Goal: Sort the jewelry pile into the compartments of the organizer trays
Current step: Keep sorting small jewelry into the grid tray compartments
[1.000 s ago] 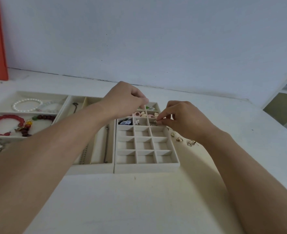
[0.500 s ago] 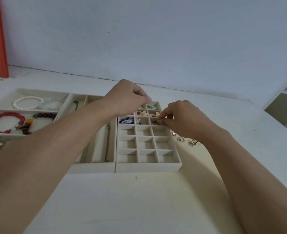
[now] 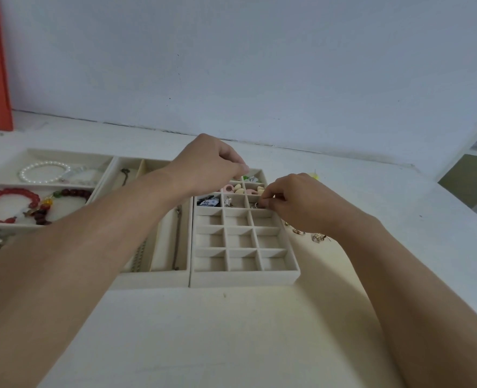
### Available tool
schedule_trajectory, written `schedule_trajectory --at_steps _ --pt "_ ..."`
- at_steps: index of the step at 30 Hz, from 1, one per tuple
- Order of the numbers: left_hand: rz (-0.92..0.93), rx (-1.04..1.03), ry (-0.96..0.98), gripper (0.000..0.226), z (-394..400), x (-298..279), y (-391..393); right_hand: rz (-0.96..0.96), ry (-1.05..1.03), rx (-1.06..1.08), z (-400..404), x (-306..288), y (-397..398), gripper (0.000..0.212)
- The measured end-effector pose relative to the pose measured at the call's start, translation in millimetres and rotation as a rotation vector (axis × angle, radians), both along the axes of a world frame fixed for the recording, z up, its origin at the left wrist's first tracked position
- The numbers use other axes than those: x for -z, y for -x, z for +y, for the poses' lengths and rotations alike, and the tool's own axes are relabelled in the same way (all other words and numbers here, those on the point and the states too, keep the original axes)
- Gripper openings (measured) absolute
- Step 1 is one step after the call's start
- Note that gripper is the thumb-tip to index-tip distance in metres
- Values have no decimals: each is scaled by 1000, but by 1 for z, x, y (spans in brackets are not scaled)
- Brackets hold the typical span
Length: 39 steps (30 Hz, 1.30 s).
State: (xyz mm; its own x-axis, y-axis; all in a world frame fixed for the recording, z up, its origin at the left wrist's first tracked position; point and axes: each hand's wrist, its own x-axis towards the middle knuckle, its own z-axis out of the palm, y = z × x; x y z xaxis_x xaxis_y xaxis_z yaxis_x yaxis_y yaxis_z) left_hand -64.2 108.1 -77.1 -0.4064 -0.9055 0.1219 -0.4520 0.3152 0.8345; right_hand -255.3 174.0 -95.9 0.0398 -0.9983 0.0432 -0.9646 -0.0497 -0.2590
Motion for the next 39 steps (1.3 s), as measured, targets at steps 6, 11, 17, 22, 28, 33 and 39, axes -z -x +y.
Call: schedule_trajectory --at_steps 6,11,17,22,28,33,39 --pt "-5 6 7 7 1 -1 0 -107 88 5 4 -8 3 20" --pt "-3 10 4 8 0 -1 -1 -181 331 230 3 -19 37 16" --pt "-1 -1 -23 5 0 -1 -3 -49 161 344 -1 -1 67 16" --pt "-2 -8 -25 5 0 0 -4 -82 33 250 0 5 57 9" --pt "-10 -19 -27 6 0 3 -3 -101 -8 271 1 6 55 5" --pt "-10 -16 -32 6 1 4 -1 -44 -32 325 3 3 58 14" --pt "-10 -13 -35 5 1 4 -1 -3 -107 339 5 -1 60 17"
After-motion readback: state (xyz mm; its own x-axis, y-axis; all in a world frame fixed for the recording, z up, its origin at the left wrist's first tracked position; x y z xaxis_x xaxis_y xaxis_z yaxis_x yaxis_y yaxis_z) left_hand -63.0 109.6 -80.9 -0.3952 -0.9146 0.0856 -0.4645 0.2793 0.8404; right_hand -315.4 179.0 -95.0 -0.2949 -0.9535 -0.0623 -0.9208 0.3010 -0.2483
